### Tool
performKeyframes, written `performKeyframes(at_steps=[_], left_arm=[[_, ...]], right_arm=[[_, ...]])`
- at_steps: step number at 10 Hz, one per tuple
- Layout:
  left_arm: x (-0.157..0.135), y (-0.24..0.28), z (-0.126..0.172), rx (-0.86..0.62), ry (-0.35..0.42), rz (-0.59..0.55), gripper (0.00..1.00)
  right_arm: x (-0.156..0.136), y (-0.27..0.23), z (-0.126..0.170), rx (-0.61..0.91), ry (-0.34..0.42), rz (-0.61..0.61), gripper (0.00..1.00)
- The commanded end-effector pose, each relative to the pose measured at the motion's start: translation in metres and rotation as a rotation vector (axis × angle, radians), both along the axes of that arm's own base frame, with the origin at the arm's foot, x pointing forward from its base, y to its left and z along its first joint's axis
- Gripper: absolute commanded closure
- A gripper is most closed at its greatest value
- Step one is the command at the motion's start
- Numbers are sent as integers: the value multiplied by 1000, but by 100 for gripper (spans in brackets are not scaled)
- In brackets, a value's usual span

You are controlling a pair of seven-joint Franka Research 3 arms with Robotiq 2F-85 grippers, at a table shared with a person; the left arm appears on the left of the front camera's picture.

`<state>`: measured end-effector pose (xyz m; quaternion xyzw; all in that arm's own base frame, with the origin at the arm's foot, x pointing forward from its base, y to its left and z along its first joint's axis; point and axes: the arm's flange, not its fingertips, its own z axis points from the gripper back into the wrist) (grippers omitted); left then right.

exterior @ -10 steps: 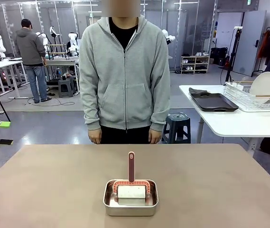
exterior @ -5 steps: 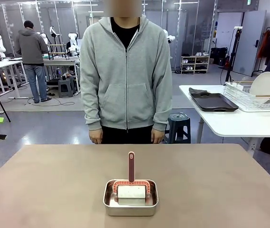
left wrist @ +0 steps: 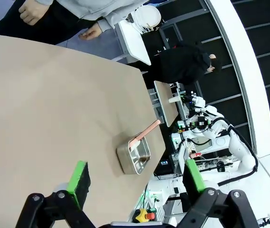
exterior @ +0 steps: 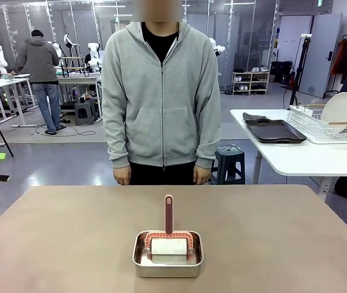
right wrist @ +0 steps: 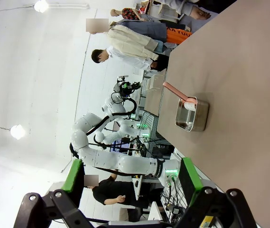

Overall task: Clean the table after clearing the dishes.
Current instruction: Place the Lint Roller back on top of the Airtight Container.

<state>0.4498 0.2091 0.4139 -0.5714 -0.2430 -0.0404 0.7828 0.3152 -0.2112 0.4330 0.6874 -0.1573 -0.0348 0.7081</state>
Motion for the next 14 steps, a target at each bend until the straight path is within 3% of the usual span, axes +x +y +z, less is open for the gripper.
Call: performKeyframes(at_steps=[1, 2, 5, 8, 10, 14], left_arm=[[6, 21, 1, 33, 54, 47, 0], [6, 41, -1, -18, 89, 69, 0], [-14, 70, -7, 30, 154, 103, 0], [-12, 82, -10, 141, 166, 256, 0], [-15, 99, -10, 104, 169, 296, 0], [-16, 98, -16, 106, 158, 271, 0]], right_arm=[[-2, 0, 4, 1, 4, 1, 0], [-2, 0, 4, 1, 4, 1, 0], [-2, 0, 4, 1, 4, 1, 0], [-2, 0, 4, 1, 4, 1, 0], [-2, 0, 4, 1, 4, 1, 0], [-2, 0, 4, 1, 4, 1, 0]])
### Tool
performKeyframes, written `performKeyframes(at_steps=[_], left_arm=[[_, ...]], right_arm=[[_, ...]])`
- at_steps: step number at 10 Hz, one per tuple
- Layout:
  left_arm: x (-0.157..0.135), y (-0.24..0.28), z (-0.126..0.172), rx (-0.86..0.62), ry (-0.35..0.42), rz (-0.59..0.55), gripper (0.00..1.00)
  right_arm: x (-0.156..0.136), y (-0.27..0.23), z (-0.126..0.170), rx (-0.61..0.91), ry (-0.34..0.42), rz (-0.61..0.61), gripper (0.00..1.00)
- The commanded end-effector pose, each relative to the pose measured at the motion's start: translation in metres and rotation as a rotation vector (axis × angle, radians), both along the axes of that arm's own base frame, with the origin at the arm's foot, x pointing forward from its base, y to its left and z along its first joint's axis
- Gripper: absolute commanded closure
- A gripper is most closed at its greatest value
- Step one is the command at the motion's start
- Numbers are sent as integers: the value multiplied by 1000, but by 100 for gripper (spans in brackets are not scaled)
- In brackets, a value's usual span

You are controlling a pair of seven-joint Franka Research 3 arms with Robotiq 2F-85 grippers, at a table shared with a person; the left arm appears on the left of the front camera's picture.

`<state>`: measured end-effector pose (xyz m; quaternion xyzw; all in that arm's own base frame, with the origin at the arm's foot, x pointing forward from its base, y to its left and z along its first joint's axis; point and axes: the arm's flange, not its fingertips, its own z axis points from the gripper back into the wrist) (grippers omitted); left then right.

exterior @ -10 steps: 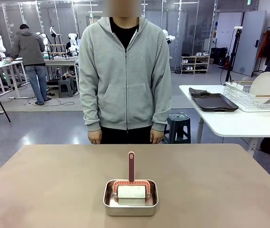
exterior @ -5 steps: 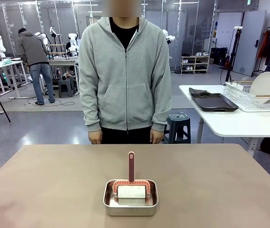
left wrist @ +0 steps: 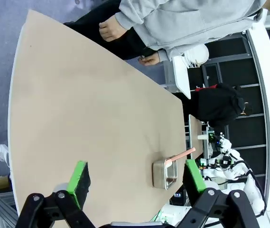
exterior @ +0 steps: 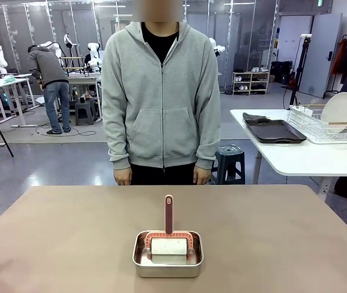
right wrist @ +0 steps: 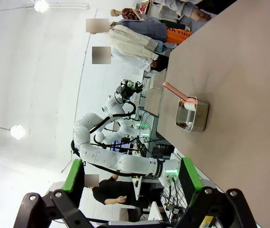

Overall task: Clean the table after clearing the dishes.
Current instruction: Place the Lint Roller back on top of the Airtight Container.

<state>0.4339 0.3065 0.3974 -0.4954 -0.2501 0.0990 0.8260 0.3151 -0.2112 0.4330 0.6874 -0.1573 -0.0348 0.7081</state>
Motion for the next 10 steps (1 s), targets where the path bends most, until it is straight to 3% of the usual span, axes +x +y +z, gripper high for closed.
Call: performKeyframes(at_steps=[1, 10], left_arm=[[0, 1, 1, 6, -5, 2, 0], [0, 1, 1, 6, -5, 2, 0]], right_arm=[[-2, 0, 4, 1, 4, 1, 0], [-2, 0, 4, 1, 4, 1, 0]])
